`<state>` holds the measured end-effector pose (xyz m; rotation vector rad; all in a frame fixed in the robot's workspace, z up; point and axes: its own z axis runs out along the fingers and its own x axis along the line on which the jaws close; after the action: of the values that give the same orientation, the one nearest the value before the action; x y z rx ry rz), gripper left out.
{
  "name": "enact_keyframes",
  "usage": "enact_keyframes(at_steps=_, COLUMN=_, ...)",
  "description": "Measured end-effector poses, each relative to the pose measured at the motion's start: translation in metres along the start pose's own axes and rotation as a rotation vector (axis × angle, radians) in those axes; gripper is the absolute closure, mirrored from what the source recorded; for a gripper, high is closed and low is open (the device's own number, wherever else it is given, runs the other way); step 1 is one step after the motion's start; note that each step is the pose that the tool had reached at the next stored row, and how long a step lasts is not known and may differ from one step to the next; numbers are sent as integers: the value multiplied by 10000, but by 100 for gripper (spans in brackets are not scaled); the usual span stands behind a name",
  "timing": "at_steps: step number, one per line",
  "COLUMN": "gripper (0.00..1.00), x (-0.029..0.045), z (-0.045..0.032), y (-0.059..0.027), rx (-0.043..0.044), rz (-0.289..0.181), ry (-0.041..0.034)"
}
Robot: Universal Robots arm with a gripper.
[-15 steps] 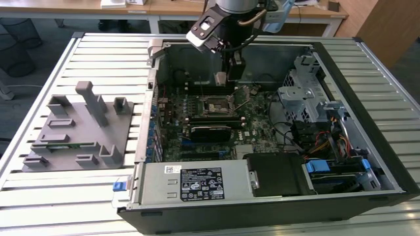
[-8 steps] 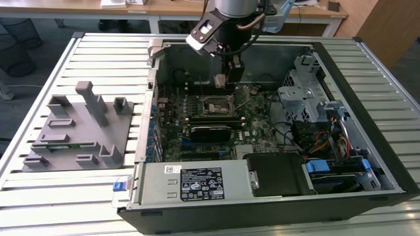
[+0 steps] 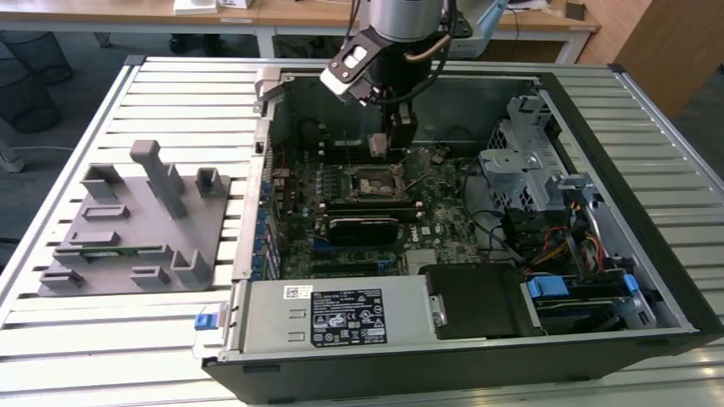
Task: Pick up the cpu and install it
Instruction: 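Place the cpu into insertion slot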
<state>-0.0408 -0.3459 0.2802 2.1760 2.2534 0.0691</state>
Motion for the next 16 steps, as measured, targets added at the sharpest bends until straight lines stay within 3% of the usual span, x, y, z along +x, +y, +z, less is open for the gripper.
enact_keyframes(at_steps=10, gripper=47, x=16, z=174, y=-12, rx=-1, rz=1, ry=1)
enact_keyframes(at_steps=16, gripper=47, x=25, z=257, y=-65, rx=0, rz=0, ry=0)
